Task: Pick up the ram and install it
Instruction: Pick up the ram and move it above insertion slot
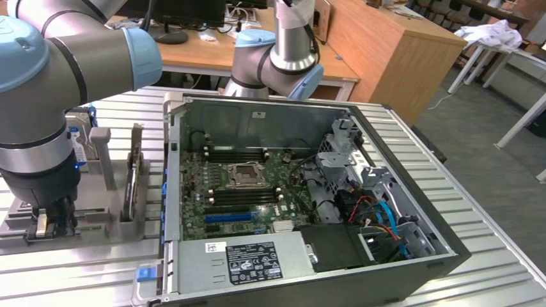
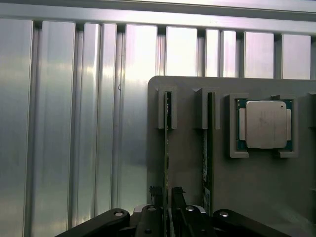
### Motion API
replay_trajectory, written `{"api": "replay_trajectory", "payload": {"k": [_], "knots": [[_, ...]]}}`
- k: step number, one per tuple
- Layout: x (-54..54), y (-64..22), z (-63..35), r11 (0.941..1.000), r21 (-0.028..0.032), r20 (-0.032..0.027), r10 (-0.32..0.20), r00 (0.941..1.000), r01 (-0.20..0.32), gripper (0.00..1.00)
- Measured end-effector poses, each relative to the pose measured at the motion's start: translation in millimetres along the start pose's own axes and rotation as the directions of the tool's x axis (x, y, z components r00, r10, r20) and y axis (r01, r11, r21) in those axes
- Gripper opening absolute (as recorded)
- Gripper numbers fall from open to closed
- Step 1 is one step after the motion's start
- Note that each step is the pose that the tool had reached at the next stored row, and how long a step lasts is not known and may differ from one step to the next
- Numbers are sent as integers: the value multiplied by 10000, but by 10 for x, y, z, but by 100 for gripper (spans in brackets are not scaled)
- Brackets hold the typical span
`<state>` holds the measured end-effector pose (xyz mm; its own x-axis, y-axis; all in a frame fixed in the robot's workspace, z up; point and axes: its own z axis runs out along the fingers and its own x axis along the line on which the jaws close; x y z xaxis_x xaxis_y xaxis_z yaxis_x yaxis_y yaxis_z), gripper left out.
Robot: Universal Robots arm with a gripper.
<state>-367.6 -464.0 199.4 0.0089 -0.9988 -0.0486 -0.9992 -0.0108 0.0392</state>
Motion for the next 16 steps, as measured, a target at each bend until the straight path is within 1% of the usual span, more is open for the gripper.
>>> {"api": "replay_trajectory", "payload": {"k": [16], "knots": [[0, 0, 0, 10000, 0, 0, 0, 10000, 0, 22]]}}
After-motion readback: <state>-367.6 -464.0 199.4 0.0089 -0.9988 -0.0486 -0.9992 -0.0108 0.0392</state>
